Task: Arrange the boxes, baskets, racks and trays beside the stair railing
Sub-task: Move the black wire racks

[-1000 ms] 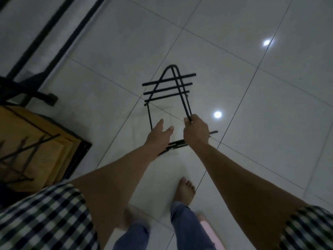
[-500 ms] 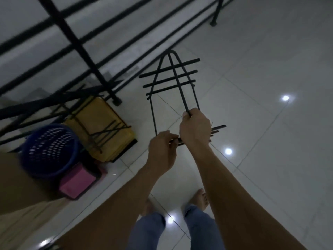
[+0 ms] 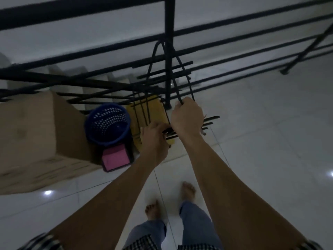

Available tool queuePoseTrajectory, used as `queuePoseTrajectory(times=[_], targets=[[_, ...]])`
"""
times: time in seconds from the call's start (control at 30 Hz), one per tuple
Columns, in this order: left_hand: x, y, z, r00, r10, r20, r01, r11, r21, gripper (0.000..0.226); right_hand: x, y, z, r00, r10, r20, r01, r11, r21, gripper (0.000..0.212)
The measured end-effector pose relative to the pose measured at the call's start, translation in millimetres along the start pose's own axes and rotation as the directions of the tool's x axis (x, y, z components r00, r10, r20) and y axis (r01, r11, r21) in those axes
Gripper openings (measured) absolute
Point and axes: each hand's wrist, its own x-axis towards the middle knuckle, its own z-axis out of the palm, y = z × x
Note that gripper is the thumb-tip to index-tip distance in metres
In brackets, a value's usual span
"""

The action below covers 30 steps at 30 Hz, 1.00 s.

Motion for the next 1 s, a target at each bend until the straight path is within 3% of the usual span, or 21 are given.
queuePoseTrajectory(times=[0.13,0.4,0.7,0.87,1.0], targets=[[19,-21,-15,0.991,-0.075,-0.11,0.08,0.996,0.039,0.044,16,-29,25,0.995,-0.056,0.087,0.055,0.998,0.014,0.023],[74,-71,-4,0.942,-0.275,-0.193,0.291,0.955,0.061,0.029,68,-52,90,0.969,-0.088,0.231,0.091,0.996,-0.001,0.026],[116,-144,20,0.907,-0.415,-0.067,0.419,0.906,0.058,0.028,105,-50,170,0.954,-0.019,0.3,0.039,0.997,-0.059,0.022],[134,-154,23,0.869,-0.473,-0.146,0.492,0.855,0.164,0.02,117,-61,190,0.947,-0.032,0.319,0.055,0.997,-0.062,0.024],[125,-147,18,0.881,-0.391,-0.265,0.451,0.864,0.225,0.023,119,-67,189,0.955,0.028,0.296,-0.013,0.999,-0.051,0.027]])
